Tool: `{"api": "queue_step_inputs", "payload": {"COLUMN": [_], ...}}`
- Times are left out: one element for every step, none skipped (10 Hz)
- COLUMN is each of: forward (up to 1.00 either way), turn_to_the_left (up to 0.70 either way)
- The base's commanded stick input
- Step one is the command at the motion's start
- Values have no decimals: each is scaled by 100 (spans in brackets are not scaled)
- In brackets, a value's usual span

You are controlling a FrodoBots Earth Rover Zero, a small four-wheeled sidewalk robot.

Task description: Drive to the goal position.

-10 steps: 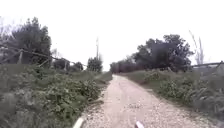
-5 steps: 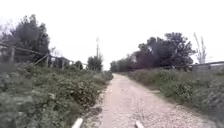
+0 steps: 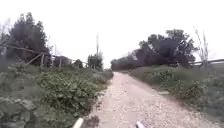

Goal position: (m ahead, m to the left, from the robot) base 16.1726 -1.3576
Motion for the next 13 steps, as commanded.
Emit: {"api": "queue_step_inputs", "payload": {"forward": [69, 69, 69, 69, 69, 69, 69, 69, 69, 69, 69, 69, 69], "turn_to_the_left": [0, -8, -29, -32, -16, 0, 0, 0, -6, -27, -34, -12, 0]}}
